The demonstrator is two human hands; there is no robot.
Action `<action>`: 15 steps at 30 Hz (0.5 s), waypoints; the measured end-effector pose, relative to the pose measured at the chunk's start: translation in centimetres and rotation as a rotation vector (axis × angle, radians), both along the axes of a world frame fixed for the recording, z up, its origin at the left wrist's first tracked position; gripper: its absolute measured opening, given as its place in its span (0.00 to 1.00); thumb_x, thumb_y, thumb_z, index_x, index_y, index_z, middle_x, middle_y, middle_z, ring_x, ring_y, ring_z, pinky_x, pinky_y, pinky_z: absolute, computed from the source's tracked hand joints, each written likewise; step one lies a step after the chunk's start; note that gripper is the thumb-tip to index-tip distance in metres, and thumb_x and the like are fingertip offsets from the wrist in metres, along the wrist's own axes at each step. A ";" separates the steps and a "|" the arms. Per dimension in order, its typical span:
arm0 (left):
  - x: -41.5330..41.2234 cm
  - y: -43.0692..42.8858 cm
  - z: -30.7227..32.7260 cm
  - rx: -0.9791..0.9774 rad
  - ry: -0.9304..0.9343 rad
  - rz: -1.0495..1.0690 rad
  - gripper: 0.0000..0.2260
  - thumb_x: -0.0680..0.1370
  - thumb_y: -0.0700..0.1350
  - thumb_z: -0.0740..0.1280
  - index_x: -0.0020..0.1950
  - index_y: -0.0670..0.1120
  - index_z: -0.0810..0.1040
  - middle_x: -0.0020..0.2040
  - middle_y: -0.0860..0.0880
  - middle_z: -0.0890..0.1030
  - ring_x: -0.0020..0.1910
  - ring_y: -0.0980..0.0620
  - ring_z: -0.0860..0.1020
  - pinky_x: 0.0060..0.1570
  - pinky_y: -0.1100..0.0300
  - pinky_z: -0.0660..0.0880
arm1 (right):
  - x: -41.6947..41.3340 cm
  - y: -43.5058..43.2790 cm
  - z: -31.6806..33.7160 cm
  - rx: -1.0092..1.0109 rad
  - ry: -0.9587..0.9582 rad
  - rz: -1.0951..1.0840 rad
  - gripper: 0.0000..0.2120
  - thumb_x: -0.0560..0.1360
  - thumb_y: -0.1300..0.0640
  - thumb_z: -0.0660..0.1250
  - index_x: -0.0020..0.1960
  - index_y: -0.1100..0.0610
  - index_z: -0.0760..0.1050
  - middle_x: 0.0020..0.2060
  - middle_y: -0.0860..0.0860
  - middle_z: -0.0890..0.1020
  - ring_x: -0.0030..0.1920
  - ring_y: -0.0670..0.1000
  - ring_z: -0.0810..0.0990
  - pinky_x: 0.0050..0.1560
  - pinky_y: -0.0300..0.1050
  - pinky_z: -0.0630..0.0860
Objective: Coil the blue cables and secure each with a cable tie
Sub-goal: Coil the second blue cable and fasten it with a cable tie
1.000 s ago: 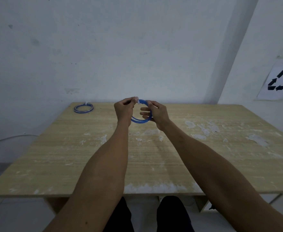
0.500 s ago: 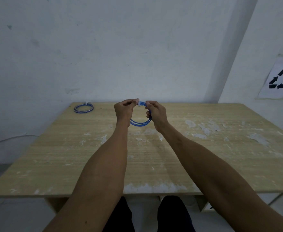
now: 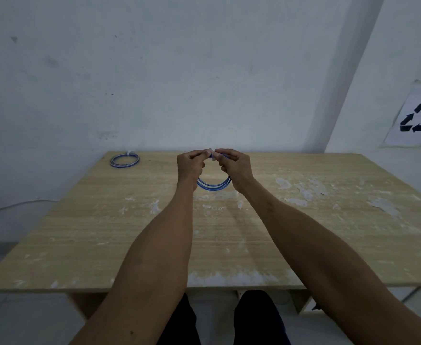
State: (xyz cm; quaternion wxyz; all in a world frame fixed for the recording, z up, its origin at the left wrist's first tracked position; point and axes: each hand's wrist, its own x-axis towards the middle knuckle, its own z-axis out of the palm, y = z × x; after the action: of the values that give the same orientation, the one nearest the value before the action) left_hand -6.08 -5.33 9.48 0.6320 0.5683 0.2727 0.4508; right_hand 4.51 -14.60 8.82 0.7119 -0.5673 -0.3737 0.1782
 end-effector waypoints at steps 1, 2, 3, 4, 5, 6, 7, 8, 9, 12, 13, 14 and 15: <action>0.0 0.0 0.1 -0.016 -0.001 -0.011 0.04 0.75 0.43 0.75 0.45 0.43 0.87 0.34 0.44 0.79 0.26 0.54 0.66 0.25 0.61 0.61 | 0.1 0.0 0.0 0.005 0.019 0.013 0.10 0.76 0.62 0.74 0.56 0.65 0.83 0.40 0.59 0.84 0.35 0.48 0.79 0.38 0.42 0.76; 0.0 0.0 0.2 -0.037 -0.004 -0.021 0.05 0.76 0.42 0.73 0.45 0.41 0.87 0.34 0.44 0.76 0.26 0.53 0.65 0.25 0.61 0.60 | 0.1 0.0 0.1 0.011 0.040 0.032 0.10 0.76 0.63 0.73 0.56 0.66 0.82 0.41 0.61 0.84 0.36 0.50 0.81 0.40 0.43 0.78; -0.1 0.0 0.4 -0.056 -0.008 -0.031 0.06 0.75 0.42 0.72 0.45 0.40 0.87 0.35 0.43 0.74 0.26 0.53 0.64 0.25 0.60 0.58 | 0.1 0.0 0.1 0.015 0.061 0.056 0.11 0.76 0.63 0.73 0.57 0.66 0.81 0.42 0.62 0.84 0.38 0.52 0.83 0.42 0.43 0.80; -0.1 0.1 0.5 -0.067 -0.009 -0.040 0.06 0.75 0.41 0.72 0.45 0.39 0.87 0.36 0.42 0.73 0.26 0.52 0.64 0.25 0.60 0.58 | 0.1 0.0 0.1 0.014 0.079 0.079 0.11 0.77 0.64 0.73 0.59 0.65 0.80 0.44 0.62 0.84 0.39 0.53 0.84 0.44 0.43 0.82; -0.2 0.1 0.6 -0.068 -0.009 -0.049 0.06 0.75 0.40 0.71 0.45 0.39 0.87 0.37 0.41 0.73 0.27 0.52 0.64 0.25 0.60 0.57 | 0.2 0.0 0.1 0.008 0.092 0.100 0.13 0.77 0.64 0.72 0.60 0.64 0.80 0.45 0.62 0.84 0.41 0.55 0.85 0.46 0.44 0.83; -0.2 0.2 0.7 -0.067 -0.007 -0.055 0.06 0.75 0.39 0.71 0.46 0.38 0.87 0.37 0.41 0.73 0.27 0.52 0.64 0.25 0.60 0.57 | 0.2 0.0 0.2 0.002 0.097 0.116 0.14 0.77 0.64 0.72 0.62 0.64 0.79 0.46 0.61 0.84 0.41 0.55 0.85 0.48 0.44 0.83; -0.3 0.2 0.7 -0.064 -0.007 -0.060 0.07 0.75 0.39 0.71 0.47 0.38 0.86 0.38 0.40 0.72 0.27 0.52 0.63 0.25 0.60 0.57 | 0.3 0.1 0.2 -0.001 0.092 0.127 0.13 0.78 0.65 0.71 0.62 0.65 0.79 0.46 0.61 0.84 0.41 0.55 0.85 0.50 0.45 0.83; -0.4 0.1 0.7 -0.061 -0.005 -0.061 0.07 0.75 0.39 0.70 0.48 0.37 0.86 0.38 0.41 0.72 0.27 0.52 0.63 0.26 0.59 0.57 | 0.3 0.2 0.2 -0.002 0.081 0.134 0.13 0.78 0.65 0.70 0.62 0.67 0.80 0.45 0.60 0.84 0.41 0.55 0.85 0.51 0.45 0.83; -0.4 0.1 0.6 -0.055 -0.001 -0.057 0.07 0.75 0.38 0.69 0.48 0.38 0.87 0.37 0.41 0.73 0.27 0.52 0.64 0.26 0.59 0.57 | 0.4 0.3 0.2 -0.001 0.069 0.134 0.12 0.78 0.66 0.70 0.61 0.68 0.80 0.45 0.60 0.84 0.41 0.55 0.85 0.52 0.45 0.83; -0.2 0.2 0.2 -0.013 0.026 -0.032 0.10 0.77 0.34 0.65 0.49 0.40 0.86 0.37 0.43 0.78 0.28 0.53 0.67 0.26 0.61 0.60 | 0.3 0.5 0.0 0.015 0.061 0.088 0.12 0.78 0.68 0.70 0.60 0.70 0.80 0.43 0.60 0.84 0.41 0.54 0.85 0.51 0.43 0.83; -0.1 0.2 0.1 0.004 0.041 -0.021 0.11 0.77 0.33 0.64 0.51 0.40 0.86 0.37 0.44 0.79 0.29 0.53 0.69 0.26 0.62 0.63 | 0.3 0.5 0.0 0.018 0.059 0.071 0.12 0.77 0.69 0.70 0.60 0.70 0.79 0.43 0.59 0.84 0.41 0.53 0.85 0.51 0.42 0.83; 0.0 0.2 0.0 0.016 0.057 -0.005 0.11 0.77 0.33 0.64 0.52 0.41 0.85 0.37 0.45 0.80 0.29 0.54 0.70 0.26 0.63 0.64 | 0.3 0.5 -0.1 0.019 0.054 0.062 0.12 0.77 0.69 0.70 0.60 0.70 0.79 0.43 0.59 0.84 0.41 0.53 0.85 0.51 0.42 0.83; 0.0 0.3 -0.1 0.019 0.067 0.016 0.10 0.77 0.34 0.65 0.53 0.41 0.85 0.36 0.46 0.80 0.29 0.54 0.72 0.26 0.63 0.66 | 0.3 0.5 -0.2 0.021 0.049 0.058 0.13 0.77 0.69 0.70 0.61 0.70 0.79 0.44 0.60 0.84 0.42 0.53 0.85 0.51 0.41 0.83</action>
State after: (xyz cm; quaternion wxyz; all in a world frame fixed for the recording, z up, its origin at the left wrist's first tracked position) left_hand -6.04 -5.07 9.40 0.6134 0.5870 0.2939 0.4391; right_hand 4.79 -14.06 8.66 0.7213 -0.5440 -0.3744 0.2086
